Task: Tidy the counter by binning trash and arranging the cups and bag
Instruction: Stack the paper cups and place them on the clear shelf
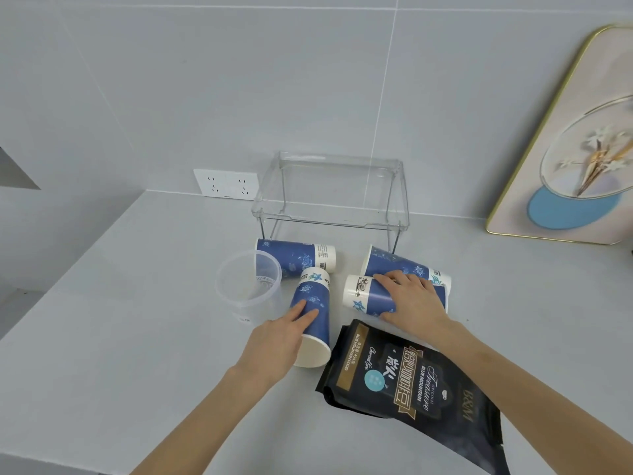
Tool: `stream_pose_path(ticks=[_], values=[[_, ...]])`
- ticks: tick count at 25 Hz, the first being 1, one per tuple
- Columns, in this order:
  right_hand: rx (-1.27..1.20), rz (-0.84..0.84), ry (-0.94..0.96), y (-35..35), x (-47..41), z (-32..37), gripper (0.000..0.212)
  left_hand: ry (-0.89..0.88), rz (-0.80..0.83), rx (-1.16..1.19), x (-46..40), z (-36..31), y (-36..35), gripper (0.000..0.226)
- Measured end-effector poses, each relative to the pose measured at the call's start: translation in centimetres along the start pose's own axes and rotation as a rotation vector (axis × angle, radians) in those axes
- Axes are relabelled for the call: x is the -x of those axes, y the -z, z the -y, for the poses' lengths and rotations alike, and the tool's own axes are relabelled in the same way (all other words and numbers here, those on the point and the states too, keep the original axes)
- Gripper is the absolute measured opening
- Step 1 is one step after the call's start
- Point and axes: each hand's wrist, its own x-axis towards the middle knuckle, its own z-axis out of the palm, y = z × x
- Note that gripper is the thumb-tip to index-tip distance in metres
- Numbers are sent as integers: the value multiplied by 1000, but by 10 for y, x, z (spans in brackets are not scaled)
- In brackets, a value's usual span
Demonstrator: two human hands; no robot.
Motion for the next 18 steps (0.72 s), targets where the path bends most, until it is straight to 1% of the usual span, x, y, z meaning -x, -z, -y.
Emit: stream_pose_path(ticks=[4, 6, 9, 13, 16, 18], values=[[36, -63, 33, 36, 1, -4, 65, 7, -199, 57, -3, -12, 33, 40], [57, -107, 62, 54, 2, -3, 65, 22, -241, 65, -9, -17, 49, 35], [108, -184, 114, 77, 4, -2, 64, 40, -231, 215, -24, -15, 62, 31], [203, -259, 190, 105, 4, 3, 61, 70, -234, 347, -38, -9, 74, 37], [328, -318, 329, 125, 1, 14, 62, 85, -256, 410, -41, -7, 80, 40], [449, -358, 420, 131, -2, 24, 66, 93, -233, 482, -42, -3, 81, 38]])
